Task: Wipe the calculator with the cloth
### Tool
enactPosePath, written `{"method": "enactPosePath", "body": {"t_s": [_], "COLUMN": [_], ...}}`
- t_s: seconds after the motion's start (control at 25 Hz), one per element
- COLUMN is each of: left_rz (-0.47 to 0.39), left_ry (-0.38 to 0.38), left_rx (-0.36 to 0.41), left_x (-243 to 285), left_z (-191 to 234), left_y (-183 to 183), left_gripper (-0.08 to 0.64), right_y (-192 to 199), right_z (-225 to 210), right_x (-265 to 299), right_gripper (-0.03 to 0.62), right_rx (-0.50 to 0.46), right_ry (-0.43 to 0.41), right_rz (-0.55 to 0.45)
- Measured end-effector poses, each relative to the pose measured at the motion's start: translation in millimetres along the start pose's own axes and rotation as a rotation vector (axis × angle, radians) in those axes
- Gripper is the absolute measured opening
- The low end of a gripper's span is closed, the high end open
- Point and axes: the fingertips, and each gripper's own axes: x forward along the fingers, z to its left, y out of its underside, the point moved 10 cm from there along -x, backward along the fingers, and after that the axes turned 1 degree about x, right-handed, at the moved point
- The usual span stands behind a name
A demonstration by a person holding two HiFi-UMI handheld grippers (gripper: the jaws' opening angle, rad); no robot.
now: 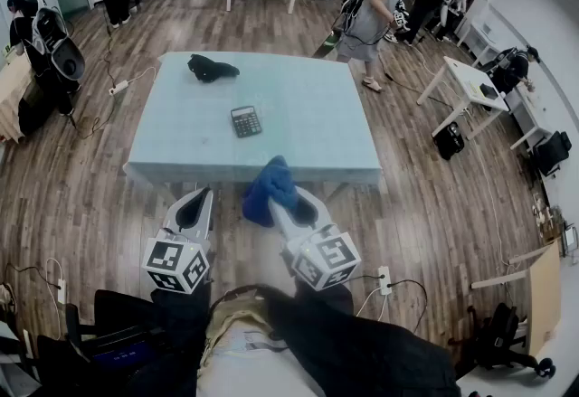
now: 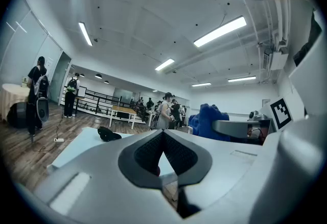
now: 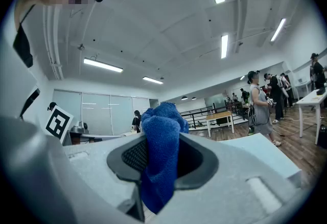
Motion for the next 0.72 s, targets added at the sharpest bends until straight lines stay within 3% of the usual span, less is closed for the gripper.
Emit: {"method": "enactPosePath", "body": {"t_s": [0.72], "left_rz": [0.044], "left_ry": [0.005], "left_rx": [-0.015], "left_x": [27], "left_z": [-15], "left_y": [17], "left_gripper": [-0.002], "right_y": [11], "right_z": [-29], "right_x": [-9], "right_gripper": [0.120], "right_rx": [0.017], "right_ry": [0.012], "right_rz": [0.020]}}
